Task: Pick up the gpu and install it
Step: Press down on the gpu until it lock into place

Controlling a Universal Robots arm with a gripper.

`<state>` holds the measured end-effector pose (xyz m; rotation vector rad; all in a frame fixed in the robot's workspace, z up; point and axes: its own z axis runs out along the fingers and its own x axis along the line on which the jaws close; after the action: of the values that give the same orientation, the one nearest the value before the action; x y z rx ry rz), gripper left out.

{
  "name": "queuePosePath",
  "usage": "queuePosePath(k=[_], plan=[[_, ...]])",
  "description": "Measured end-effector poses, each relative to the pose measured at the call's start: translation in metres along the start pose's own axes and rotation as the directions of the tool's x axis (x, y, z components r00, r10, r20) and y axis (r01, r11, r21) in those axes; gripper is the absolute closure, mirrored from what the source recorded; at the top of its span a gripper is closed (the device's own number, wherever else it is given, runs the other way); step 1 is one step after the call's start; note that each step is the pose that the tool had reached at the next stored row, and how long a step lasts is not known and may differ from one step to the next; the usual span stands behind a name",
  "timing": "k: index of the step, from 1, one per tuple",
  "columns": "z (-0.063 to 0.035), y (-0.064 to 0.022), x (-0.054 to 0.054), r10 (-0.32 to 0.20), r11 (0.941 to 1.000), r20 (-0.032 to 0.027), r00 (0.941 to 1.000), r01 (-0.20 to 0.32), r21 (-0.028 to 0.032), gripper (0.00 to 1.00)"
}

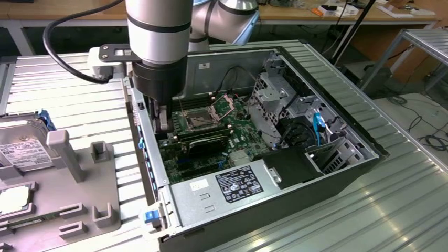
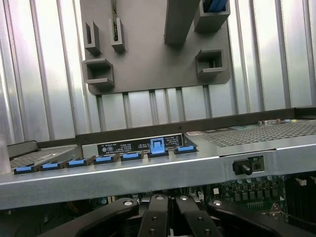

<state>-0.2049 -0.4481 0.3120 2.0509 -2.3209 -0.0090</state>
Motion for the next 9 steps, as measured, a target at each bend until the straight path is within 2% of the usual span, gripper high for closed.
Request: queuePosePath(k=[9], plan=[[0.002,0.0019,0.0012,0.009,1.0,0.0006,1.0,-0.009,-0.0002,0.89]])
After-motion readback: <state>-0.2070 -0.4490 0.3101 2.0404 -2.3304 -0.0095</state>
